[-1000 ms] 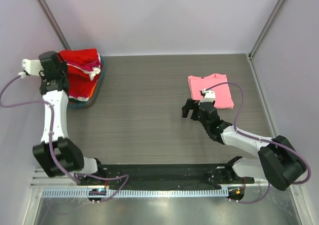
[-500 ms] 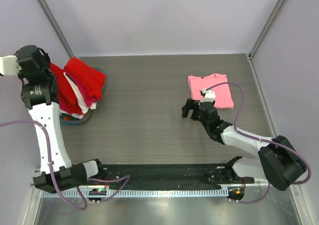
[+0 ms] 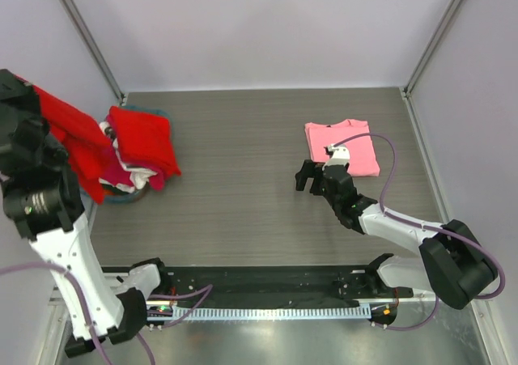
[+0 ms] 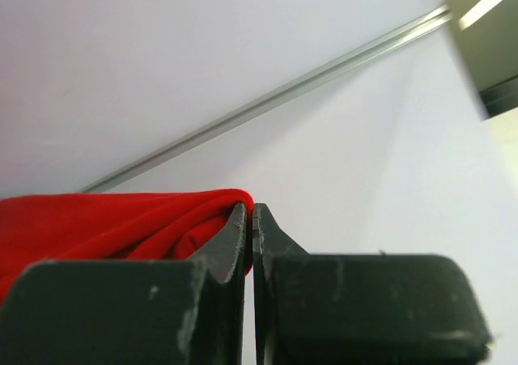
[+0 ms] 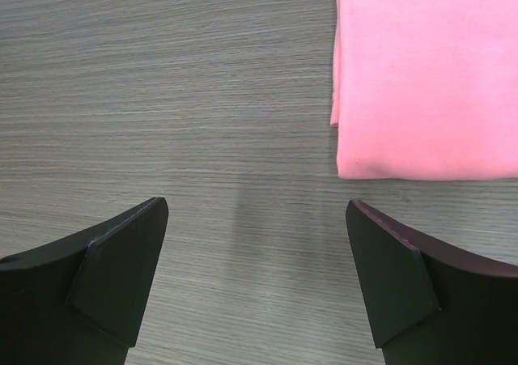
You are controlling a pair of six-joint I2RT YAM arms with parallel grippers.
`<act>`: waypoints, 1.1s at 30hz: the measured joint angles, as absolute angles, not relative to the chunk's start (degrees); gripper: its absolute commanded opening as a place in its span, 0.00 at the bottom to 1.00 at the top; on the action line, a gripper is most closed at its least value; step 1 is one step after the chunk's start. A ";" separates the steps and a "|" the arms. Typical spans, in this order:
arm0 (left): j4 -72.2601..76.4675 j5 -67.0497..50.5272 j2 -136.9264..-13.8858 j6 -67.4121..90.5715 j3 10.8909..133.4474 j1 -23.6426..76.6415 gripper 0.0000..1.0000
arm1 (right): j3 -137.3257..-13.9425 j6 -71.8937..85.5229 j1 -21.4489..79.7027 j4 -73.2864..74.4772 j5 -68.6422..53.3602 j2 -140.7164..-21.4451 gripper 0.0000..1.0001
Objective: Fold and stack the t-shirts
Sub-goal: Grab the tshirt from the pile, then move the tshirt to the center of the board
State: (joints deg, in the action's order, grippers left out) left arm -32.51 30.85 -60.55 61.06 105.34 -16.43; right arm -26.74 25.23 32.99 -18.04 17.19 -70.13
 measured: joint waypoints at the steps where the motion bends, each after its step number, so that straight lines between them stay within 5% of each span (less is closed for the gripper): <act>1: -32.34 30.98 -60.12 61.10 106.08 -16.43 0.00 | -26.76 25.23 32.99 -18.02 17.19 -70.13 0.98; 6: -30.59 27.86 -56.95 63.16 113.12 -16.67 0.00 | -26.79 25.23 32.99 -17.96 17.19 -70.13 0.98; 13: -23.68 6.63 -58.72 74.87 109.01 -15.86 0.00 | -26.79 25.23 32.99 -17.96 17.19 -70.13 0.97; 25: -24.80 -0.19 -81.60 73.10 105.97 17.21 0.00 | -26.81 25.10 32.99 -17.69 17.67 -70.15 0.97; 30: -24.47 -0.73 -82.87 70.43 104.99 20.95 0.00 | -26.81 24.77 32.99 -17.47 18.59 -70.08 0.96; 33: -22.50 2.72 -76.66 69.41 94.52 20.82 0.05 | -26.79 24.56 32.99 -17.43 19.22 -69.63 0.96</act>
State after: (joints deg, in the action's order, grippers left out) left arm -22.50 2.72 -76.66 69.41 94.52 20.82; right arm -26.79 24.56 32.99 -17.43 19.22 -69.63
